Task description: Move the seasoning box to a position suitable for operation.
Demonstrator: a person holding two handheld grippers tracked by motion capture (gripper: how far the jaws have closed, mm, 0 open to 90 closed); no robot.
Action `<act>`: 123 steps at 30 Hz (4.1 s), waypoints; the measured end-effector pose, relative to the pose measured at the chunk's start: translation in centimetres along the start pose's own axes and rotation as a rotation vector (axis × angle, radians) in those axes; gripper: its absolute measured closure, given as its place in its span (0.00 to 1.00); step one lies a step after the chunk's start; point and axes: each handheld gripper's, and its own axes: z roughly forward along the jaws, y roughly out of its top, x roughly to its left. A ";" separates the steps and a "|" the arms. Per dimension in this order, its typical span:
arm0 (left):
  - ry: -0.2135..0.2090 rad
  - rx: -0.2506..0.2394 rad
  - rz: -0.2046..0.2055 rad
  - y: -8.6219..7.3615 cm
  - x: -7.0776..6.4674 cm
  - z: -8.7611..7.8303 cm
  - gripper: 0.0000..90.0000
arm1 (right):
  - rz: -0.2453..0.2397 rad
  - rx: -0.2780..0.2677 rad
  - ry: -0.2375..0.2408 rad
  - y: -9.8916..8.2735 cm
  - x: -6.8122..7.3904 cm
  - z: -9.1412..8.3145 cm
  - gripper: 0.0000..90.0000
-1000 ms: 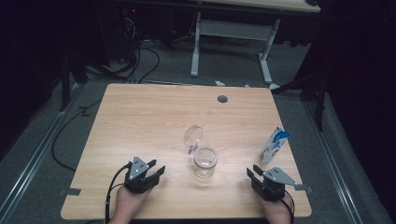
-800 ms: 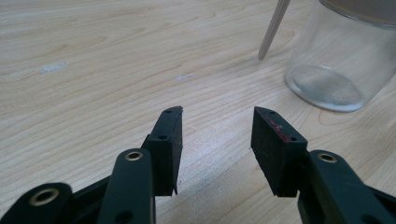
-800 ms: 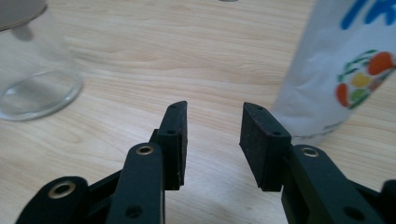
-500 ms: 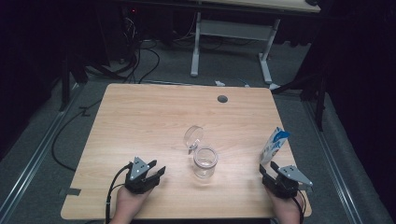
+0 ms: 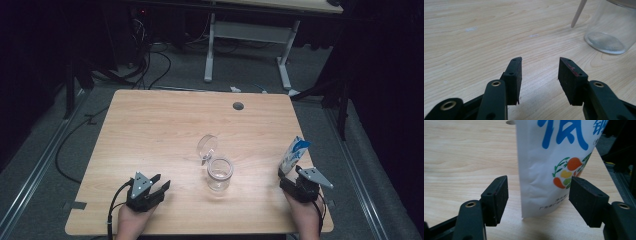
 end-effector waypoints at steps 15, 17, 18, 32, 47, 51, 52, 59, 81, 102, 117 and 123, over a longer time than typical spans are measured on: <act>-0.002 -0.020 0.004 0.1 0.0 -0.3 0.61 | 0.026 0.003 -0.025 0.0 -0.7 0.4 0.48; -0.011 -0.018 0.007 0.2 -0.1 0.0 0.61 | 0.022 0.000 -0.020 -0.2 -0.8 0.0 0.55; -0.014 -0.015 0.011 0.3 -0.2 0.1 0.61 | 0.022 0.000 -0.020 -0.2 -0.8 0.0 0.55; -0.045 -0.007 0.031 1.0 -0.9 1.6 0.61 | 0.023 -0.012 -0.035 -1.2 -2.3 -1.6 0.73; -0.017 -0.016 0.018 0.5 -0.4 0.6 0.60 | 0.018 -0.090 -0.021 0.0 -2.4 -1.8 0.68; 0.006 -0.039 0.023 0.2 -0.3 -0.4 0.61 | 0.029 -0.108 -0.011 0.8 -2.4 -1.3 0.71; 0.009 -0.043 0.021 0.1 -0.2 -0.6 0.61 | 0.029 -0.108 -0.011 0.8 -2.4 -1.3 0.71; 0.028 -0.041 0.014 -0.3 0.1 -1.3 0.60 | 0.020 -0.119 -0.031 1.4 -2.4 -1.0 0.90; 0.012 -0.054 0.019 -0.1 0.1 -1.1 0.60 | -0.070 -0.138 0.134 2.0 1.1 -1.9 1.00; -0.004 -0.052 0.020 0.1 -0.2 -0.8 0.60 | -0.083 -0.158 0.322 1.5 4.6 -2.2 1.00; -0.044 -0.039 0.042 0.8 -0.1 0.2 0.59 | -0.087 -0.111 0.308 0.0 4.1 -2.8 0.84; -0.052 -0.023 0.052 0.4 0.2 0.3 0.59 | -0.092 -0.050 0.298 -0.3 4.4 -2.4 0.71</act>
